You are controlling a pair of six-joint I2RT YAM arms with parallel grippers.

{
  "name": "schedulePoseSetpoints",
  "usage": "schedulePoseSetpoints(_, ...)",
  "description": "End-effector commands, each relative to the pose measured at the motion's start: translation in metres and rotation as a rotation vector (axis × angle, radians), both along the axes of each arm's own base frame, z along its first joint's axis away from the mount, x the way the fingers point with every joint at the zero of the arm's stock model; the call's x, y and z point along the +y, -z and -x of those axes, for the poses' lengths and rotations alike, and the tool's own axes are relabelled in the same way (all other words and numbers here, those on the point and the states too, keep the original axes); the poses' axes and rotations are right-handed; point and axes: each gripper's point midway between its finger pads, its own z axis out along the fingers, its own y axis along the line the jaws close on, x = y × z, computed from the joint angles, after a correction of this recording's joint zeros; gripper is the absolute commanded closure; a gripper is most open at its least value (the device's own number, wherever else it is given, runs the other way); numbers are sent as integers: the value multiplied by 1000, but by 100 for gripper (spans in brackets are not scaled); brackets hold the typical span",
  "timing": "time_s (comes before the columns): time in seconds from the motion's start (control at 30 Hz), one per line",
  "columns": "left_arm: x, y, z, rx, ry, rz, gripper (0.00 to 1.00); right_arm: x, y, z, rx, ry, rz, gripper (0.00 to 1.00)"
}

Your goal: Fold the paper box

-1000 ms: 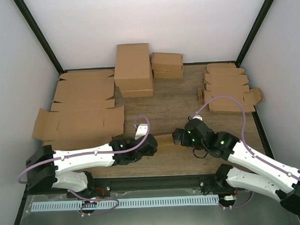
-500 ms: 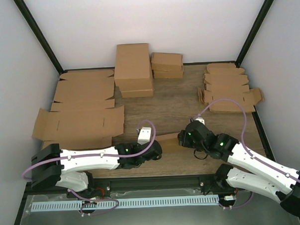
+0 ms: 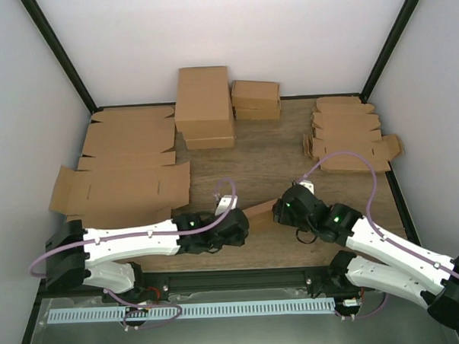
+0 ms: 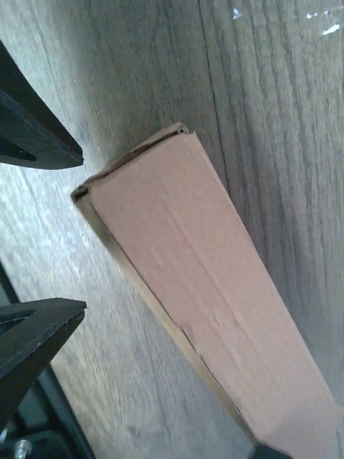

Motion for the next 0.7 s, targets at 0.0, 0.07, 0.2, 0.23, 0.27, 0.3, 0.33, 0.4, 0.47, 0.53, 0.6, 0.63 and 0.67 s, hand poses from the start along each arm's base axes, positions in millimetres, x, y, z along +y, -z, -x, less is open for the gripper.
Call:
schedulePoseSetpoints(0.0, -11, -31, 4, 66, 55, 127, 43, -8, -3, -3, -17, 46, 11, 28)
schedulePoseSetpoints(0.07, -13, -38, 1, 89, 66, 202, 38, -9, -9, -5, -33, 51, 8, 21)
schedulePoseSetpoints(0.2, -5, -46, -12, 140, 51, 357, 64, -4, -32, -12, -80, 23, -33, 18)
schedulePoseSetpoints(0.23, -1, -50, -15, 136, 43, 386, 73, -3, -38, -14, -87, 13, -40, 19)
schedulePoseSetpoints(0.27, 2, -55, -18, 131, 37, 410, 82, -3, -44, -16, -96, -4, -40, 22)
schedulePoseSetpoints(0.3, 5, -61, -21, 121, 31, 430, 89, -3, -52, -19, -104, -9, -52, 25)
schedulePoseSetpoints(0.33, 7, -68, -23, 112, 27, 449, 95, -4, -59, -22, -114, -18, -55, 28)
schedulePoseSetpoints(0.4, 11, -78, -27, 104, 27, 489, 96, -5, -74, -27, -137, -48, -56, 37)
schedulePoseSetpoints(0.47, 10, -85, -28, 113, 47, 535, 96, 3, -89, -30, -160, -112, -101, 49)
schedulePoseSetpoints(0.53, 7, -90, -29, 124, 69, 580, 96, 15, -102, -34, -175, -191, -174, 64)
schedulePoseSetpoints(0.6, 1, -93, -31, 132, 94, 622, 96, 26, -110, -37, -172, -259, -256, 79)
schedulePoseSetpoints(0.63, -1, -93, -31, 136, 106, 636, 96, 30, -111, -39, -167, -284, -299, 89)
schedulePoseSetpoints(0.67, -3, -91, -32, 140, 115, 646, 96, 34, -108, -40, -152, -312, -345, 97)
